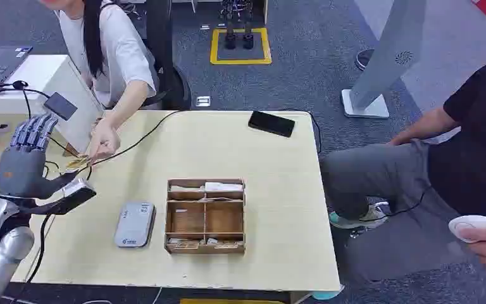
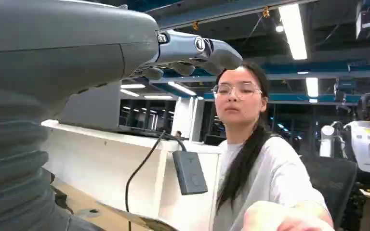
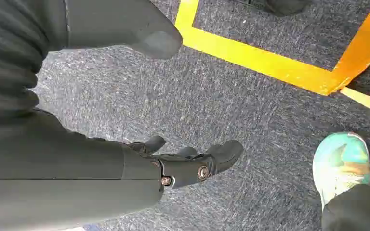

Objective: Pass the card to the sensor for recognition and then transmit it.

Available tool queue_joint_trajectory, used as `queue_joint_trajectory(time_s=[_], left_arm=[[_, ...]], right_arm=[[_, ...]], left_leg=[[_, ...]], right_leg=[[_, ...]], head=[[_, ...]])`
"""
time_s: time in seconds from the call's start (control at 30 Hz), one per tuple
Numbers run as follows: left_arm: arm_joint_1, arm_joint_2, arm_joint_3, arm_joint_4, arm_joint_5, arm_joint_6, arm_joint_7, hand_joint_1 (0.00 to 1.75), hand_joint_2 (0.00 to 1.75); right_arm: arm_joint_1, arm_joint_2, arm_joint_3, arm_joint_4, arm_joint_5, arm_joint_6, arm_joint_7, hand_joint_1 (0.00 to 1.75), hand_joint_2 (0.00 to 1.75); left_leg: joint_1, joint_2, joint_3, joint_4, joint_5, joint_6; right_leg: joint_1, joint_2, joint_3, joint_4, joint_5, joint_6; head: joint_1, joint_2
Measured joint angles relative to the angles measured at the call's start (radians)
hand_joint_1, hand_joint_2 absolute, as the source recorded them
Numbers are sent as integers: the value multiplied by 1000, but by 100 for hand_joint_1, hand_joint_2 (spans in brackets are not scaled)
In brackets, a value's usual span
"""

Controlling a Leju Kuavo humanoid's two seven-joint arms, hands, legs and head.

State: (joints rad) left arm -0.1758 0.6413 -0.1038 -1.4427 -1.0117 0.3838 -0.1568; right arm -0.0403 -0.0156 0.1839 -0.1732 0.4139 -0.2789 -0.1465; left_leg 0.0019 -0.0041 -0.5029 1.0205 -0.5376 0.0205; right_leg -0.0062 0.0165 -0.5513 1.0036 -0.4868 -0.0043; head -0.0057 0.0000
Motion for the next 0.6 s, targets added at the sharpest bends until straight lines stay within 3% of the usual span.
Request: queue_joint_trajectory(time_s=[0.23,0.27,0.6], left_arm=[[0,0,0,0,0,0,0,0,175],[0,0,0,1,0,0,0,175,175],[0,0,0,2,37,-6,-16,175,175]], right_arm=[[0,0,0,0,0,0,0,0,175],[0,0,0,0,0,0,0,0,175],[0,0,0,0,3,0,0,0,175]], left_leg=[[0,0,0,0,0,0],[0,0,0,0,0,0],[0,0,0,0,0,0]], right_leg=[[0,0,0,0,0,0],[0,0,0,0,0,0],[0,0,0,0,0,0]], head=[[0,0],[0,0],[0,0]])
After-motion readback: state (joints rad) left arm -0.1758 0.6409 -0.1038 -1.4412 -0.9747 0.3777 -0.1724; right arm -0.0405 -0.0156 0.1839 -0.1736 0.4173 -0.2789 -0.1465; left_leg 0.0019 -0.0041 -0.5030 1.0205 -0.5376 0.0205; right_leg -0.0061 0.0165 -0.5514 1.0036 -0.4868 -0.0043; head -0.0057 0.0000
